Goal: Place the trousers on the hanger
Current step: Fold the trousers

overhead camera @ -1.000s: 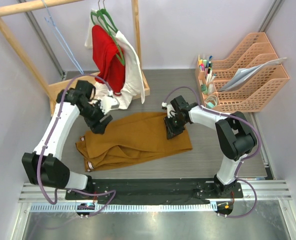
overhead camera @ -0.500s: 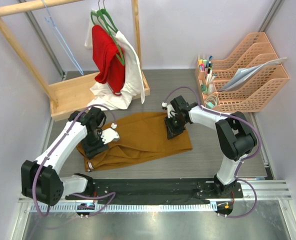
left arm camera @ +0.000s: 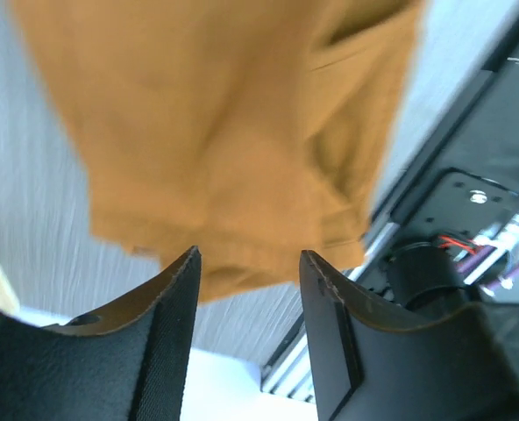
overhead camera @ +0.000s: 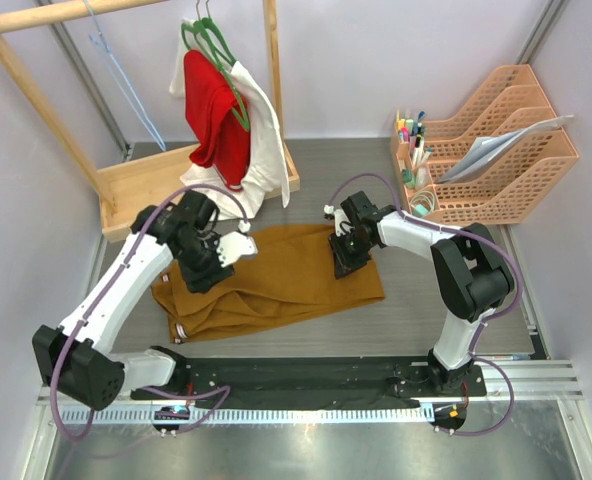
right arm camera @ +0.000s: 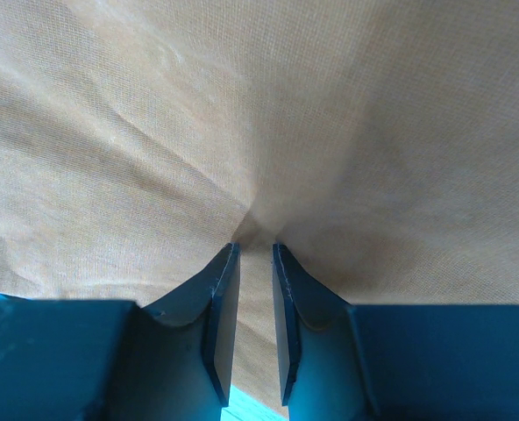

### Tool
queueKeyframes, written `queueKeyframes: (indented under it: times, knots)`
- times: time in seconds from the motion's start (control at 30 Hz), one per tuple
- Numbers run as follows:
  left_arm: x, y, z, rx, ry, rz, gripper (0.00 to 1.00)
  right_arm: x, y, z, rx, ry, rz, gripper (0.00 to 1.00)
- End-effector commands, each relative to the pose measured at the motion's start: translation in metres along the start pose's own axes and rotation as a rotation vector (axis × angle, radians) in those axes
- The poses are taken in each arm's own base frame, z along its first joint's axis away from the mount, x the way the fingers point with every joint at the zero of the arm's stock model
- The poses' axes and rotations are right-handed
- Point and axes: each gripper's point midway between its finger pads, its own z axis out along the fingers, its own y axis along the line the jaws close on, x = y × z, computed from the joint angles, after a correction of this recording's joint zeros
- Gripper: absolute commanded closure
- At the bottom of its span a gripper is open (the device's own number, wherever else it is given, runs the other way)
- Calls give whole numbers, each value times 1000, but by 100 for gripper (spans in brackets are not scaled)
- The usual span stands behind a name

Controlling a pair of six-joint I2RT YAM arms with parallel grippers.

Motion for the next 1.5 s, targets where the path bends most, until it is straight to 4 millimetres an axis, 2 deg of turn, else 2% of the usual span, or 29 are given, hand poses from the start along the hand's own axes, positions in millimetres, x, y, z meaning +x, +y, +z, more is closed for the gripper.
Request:
queueKeyframes:
  times: [0.0,0.07,0.17,0.4,0.43,0.53,0.7,0.83,0.9,1.0,1.03,1.1,1.13,1.4,1.47]
  knots:
    - [52,-100,-8,382,241,-1,52,9,-18,-1,86,31,-5,72]
    - [60,-115,0,439,310,29,55,9,-18,-1,89,29,-1,72]
    - [67,-116,10,422,393,20,54,10,-18,-2,93,27,2,72]
    - [67,-76,26,200,451,-6,45,11,-20,-3,100,28,-5,72]
    - [68,-65,28,142,465,0,44,11,-20,-3,103,31,-8,72]
    - [75,-56,32,93,503,0,44,10,-21,-3,104,28,-12,72]
    - [85,-61,37,114,537,13,47,12,-22,-1,108,36,-13,73]
    - [83,-73,37,173,516,-1,46,13,-24,0,113,39,-12,73]
    - [84,-70,38,157,520,6,52,12,-24,-1,112,38,-11,73]
    - [94,-64,34,128,563,46,68,13,-25,-1,112,40,-13,73]
    - [96,-63,32,120,568,57,78,13,-24,-1,113,39,-14,73]
    - [98,-61,26,112,569,73,89,14,-25,0,114,42,-16,74]
    - [98,-60,23,111,569,81,100,15,-26,0,116,48,-14,74]
    - [132,-43,-21,49,729,248,100,15,-29,-1,123,44,-16,75]
    - [136,-29,-35,-38,768,286,100,16,-29,-1,126,45,-20,75]
